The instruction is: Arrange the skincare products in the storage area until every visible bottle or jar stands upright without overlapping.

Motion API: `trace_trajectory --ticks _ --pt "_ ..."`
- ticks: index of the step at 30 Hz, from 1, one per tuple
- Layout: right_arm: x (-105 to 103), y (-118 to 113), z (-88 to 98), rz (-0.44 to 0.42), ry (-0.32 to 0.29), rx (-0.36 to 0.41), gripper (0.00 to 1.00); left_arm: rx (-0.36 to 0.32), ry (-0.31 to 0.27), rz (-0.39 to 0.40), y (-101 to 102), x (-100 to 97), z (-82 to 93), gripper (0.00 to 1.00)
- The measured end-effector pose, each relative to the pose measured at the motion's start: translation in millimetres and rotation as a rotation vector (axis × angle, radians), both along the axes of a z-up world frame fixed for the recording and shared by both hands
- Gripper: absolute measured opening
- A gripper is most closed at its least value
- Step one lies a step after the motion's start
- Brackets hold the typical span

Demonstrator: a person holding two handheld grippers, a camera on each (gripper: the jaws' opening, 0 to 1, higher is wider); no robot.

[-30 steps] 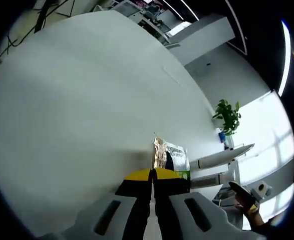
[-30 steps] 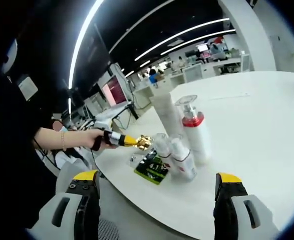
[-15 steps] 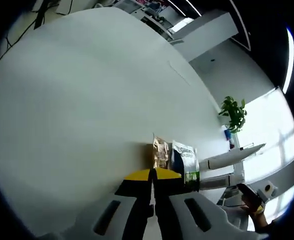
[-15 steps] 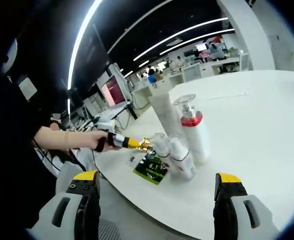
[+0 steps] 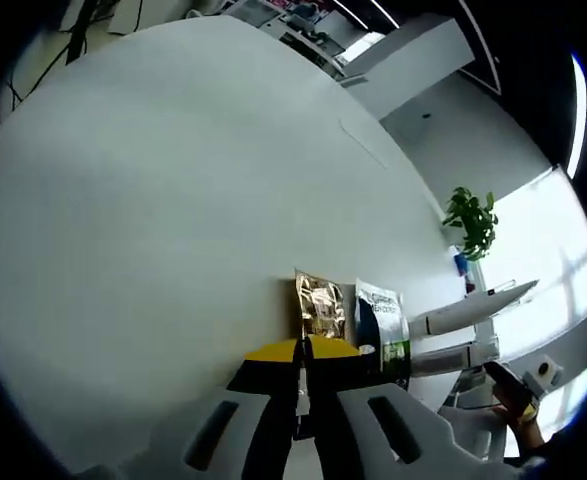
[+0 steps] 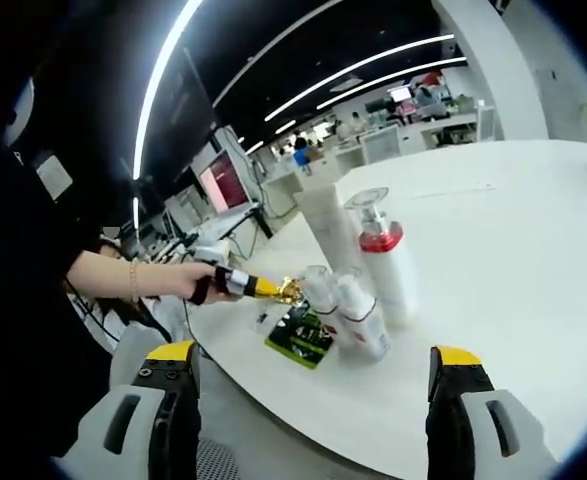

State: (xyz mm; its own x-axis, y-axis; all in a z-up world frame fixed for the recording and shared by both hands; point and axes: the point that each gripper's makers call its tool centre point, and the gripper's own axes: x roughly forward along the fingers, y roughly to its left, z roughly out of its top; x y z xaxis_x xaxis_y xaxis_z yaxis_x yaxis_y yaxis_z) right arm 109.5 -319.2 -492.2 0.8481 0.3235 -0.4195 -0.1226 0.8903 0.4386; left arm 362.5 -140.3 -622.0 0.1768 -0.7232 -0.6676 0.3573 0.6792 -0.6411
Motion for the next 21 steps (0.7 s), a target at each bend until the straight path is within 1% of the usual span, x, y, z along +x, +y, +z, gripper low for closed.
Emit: trace_trajectory --ticks 3,5,9,10,14,17,18,21 --pt "-0.1 0.0 0.0 0.0 0.001 -0.001 0.98 0.006 -0.008 -0.007 -1.3 -4.5 0.3 0.0" --pt "-0.1 0.1 0.0 -0.001 0.001 -0.002 0.98 0.01 -0.012 -0.013 0.1 -0.2 -2.4 0.0" --pt "-0.2 -0.2 -0.1 -0.002 0.001 -0.002 0.98 0.036 -0.03 -0.028 2.4 0.2 -3.6 0.0" --pt "-0.2 -0.1 0.0 -0.002 0.001 -0.001 0.98 0.04 -0.037 -0.033 0.2 -5.3 -0.4 0.0" --pt "-0.3 -0.1 -0.6 0.0 0.002 0.0 0.98 0.056 -0.051 -0.047 -0.8 -6.7 0.8 0.0" --pt "-0.2 0.0 -0.7 0.0 0.003 0.0 0.98 0.087 -0.093 -0.077 0.1 -2.8 0.7 0.0" --pt "-0.1 0.0 -0.8 0.0 0.003 0.001 0.98 0.107 -0.122 -0.109 -0.9 -5.0 2.1 0.0" --pt "-0.2 -0.2 -1.2 0.0 0.004 0.002 0.98 0.152 -0.2 -0.161 -6.2 -7.7 9.7 0.01"
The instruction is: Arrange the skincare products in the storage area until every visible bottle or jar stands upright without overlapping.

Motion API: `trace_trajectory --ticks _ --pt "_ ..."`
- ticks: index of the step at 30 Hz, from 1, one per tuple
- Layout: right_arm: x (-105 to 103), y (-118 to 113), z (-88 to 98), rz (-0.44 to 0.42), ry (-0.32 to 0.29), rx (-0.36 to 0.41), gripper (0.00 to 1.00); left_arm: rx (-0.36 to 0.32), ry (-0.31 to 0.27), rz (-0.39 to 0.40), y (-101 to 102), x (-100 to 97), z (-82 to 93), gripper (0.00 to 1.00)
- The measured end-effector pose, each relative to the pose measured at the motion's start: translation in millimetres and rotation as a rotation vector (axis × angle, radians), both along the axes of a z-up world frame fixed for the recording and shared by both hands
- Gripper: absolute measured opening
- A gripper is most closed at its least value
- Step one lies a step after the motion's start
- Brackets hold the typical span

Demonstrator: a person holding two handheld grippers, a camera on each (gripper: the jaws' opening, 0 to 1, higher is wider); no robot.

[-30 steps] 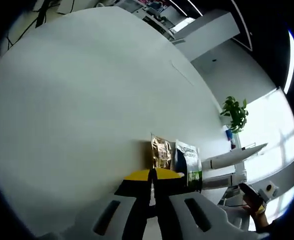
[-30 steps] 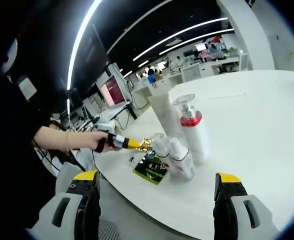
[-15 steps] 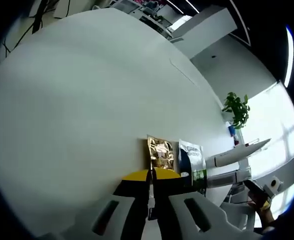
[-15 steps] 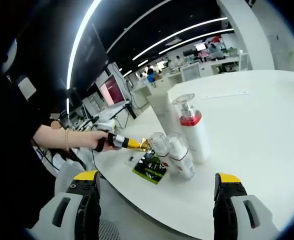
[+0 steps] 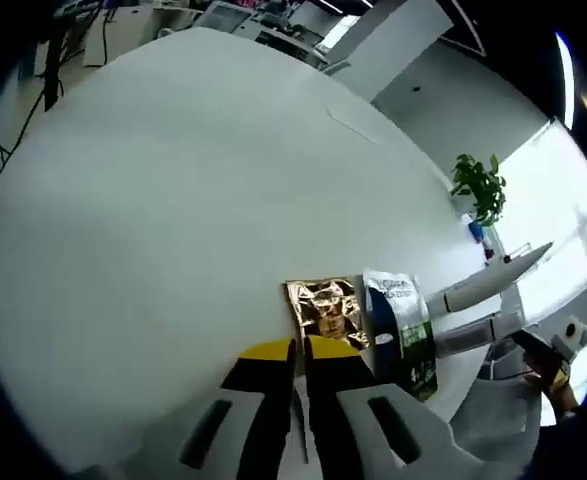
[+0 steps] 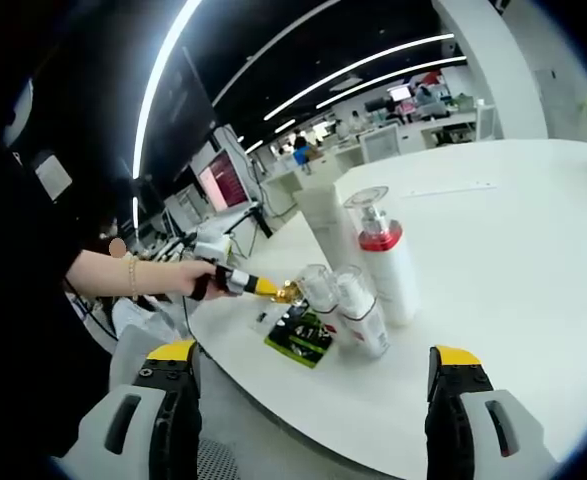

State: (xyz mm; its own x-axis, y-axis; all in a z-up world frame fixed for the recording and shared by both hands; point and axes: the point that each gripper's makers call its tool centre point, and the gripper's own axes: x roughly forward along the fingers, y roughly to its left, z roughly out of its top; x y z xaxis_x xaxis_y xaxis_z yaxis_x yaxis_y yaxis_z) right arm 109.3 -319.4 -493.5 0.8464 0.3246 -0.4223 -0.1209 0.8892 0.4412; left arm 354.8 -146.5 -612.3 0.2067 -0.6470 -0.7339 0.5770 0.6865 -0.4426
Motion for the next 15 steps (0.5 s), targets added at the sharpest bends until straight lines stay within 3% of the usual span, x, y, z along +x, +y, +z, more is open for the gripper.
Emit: trace_trajectory --ticks 2,4,8,10,11,15 --pt "0.0 -0.1 -0.1 0.0 0.0 -0.002 0.98 0.021 -0.035 -0.022 3.2 8.7 -2.2 0.01" --pt "-0.1 0.1 -0.2 0.0 0.0 -0.001 0.97 0.058 -0.12 -0.056 1.6 14.2 4.6 0.02" --pt "0.0 0.3 0.1 -0.001 0.0 0.0 0.97 0.098 -0.269 -0.222 -12.9 11.2 14.1 0.08" --pt "0.0 0.2 -0.1 -0.001 0.001 0.0 0.97 0.14 -0.361 -0.324 -25.4 -0.5 23.4 0.17" --pt "0.0 0.2 -0.1 -0.001 0.001 0.0 0.97 0.156 -0.393 -0.355 -20.6 9.9 21.4 0.22" --pt "0.2 1.0 0.7 -0.003 0.0 0.001 0.97 0.188 -0.41 -0.442 -29.7 3.0 12.0 0.23"
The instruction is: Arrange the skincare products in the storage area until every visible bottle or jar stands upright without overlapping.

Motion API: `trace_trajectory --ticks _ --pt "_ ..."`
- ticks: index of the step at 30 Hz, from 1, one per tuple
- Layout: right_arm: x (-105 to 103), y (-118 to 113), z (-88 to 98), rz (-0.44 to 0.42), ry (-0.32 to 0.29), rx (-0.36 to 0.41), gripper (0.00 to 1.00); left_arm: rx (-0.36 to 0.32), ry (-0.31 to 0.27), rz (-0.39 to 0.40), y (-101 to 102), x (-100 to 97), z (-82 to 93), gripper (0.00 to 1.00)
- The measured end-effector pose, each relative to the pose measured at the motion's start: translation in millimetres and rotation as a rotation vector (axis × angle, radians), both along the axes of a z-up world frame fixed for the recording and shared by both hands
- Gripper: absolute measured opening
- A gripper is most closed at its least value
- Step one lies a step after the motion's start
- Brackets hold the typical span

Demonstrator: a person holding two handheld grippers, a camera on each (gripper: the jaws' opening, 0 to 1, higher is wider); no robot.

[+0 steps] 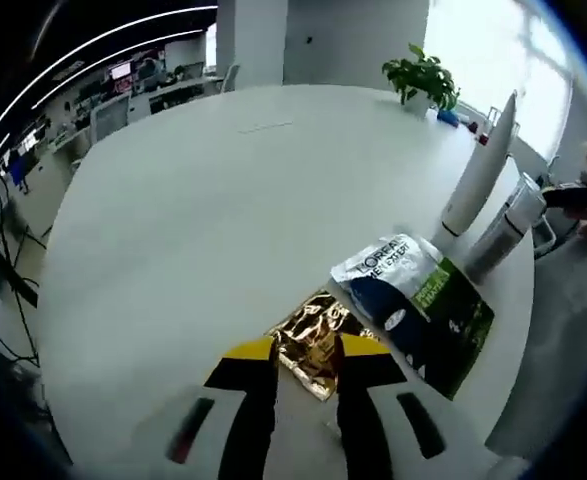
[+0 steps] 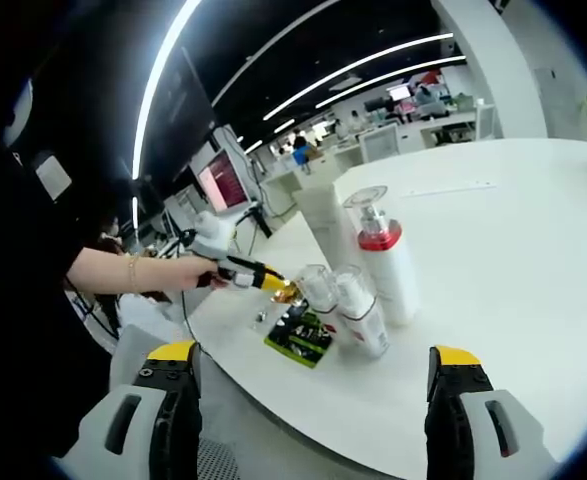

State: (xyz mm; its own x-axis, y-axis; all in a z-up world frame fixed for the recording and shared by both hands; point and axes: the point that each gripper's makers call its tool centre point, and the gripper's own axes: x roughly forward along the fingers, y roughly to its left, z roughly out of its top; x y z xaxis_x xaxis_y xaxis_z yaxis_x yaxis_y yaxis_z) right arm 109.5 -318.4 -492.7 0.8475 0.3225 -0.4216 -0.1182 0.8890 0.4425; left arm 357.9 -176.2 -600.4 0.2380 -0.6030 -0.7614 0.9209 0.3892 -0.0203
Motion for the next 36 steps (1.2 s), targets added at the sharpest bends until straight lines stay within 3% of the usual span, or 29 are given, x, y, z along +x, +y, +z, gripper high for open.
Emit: trace_trajectory --ticks 9,36 --pt "-0.1 -2.1 -0.7 -0.005 0.0 0.001 0.97 0.088 -0.026 -0.07 -0.4 3.8 -10.8 0.29" --pt "0.3 -2.7 -1.2 -0.009 0.002 0.0 0.96 0.093 0.001 -0.205 -6.7 1.1 -14.6 0.3"
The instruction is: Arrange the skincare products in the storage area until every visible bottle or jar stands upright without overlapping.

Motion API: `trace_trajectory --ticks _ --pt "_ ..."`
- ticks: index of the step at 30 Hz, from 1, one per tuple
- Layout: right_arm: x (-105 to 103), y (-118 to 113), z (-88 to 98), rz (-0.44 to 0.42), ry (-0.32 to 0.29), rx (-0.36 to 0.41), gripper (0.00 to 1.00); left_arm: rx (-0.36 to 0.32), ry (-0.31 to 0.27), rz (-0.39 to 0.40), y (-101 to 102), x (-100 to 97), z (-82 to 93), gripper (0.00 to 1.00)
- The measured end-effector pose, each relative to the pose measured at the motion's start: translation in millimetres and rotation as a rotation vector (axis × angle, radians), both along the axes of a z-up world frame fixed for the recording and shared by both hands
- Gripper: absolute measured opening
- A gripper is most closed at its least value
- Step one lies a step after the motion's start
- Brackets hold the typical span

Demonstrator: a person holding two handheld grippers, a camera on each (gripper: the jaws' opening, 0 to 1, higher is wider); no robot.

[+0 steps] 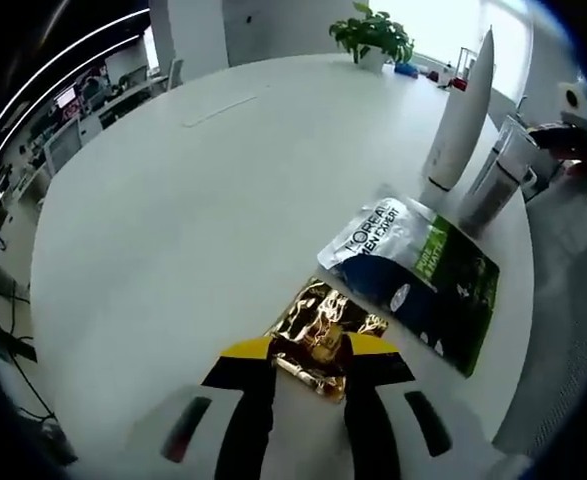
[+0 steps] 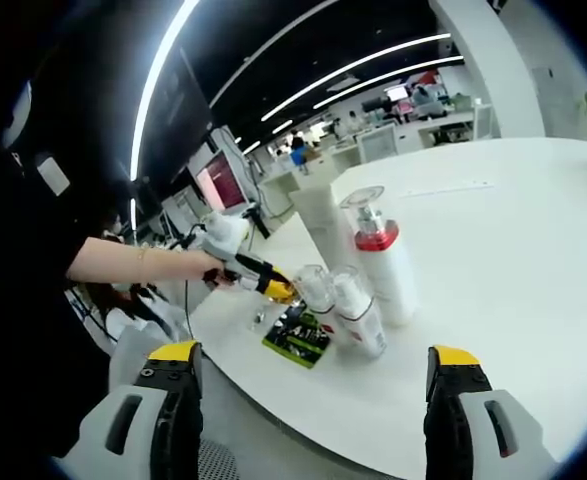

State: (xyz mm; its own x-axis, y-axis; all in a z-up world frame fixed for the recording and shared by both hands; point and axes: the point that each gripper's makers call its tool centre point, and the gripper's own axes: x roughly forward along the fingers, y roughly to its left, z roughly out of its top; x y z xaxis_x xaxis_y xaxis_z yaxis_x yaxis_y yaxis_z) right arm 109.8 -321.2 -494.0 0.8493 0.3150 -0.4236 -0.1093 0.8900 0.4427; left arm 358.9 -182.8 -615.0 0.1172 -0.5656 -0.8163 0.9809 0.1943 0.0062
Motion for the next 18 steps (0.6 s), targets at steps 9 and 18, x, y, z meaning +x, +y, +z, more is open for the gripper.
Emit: trace_trajectory --ticks 9,18 --pt "0.3 0.4 -0.4 -0.001 0.003 -0.002 0.96 0.012 0.014 -0.067 -2.1 2.3 -1.1 0.31" --pt "0.3 -0.2 -0.7 -0.004 0.004 -0.001 0.96 0.021 0.029 -0.058 -2.3 -0.7 -1.1 0.31"
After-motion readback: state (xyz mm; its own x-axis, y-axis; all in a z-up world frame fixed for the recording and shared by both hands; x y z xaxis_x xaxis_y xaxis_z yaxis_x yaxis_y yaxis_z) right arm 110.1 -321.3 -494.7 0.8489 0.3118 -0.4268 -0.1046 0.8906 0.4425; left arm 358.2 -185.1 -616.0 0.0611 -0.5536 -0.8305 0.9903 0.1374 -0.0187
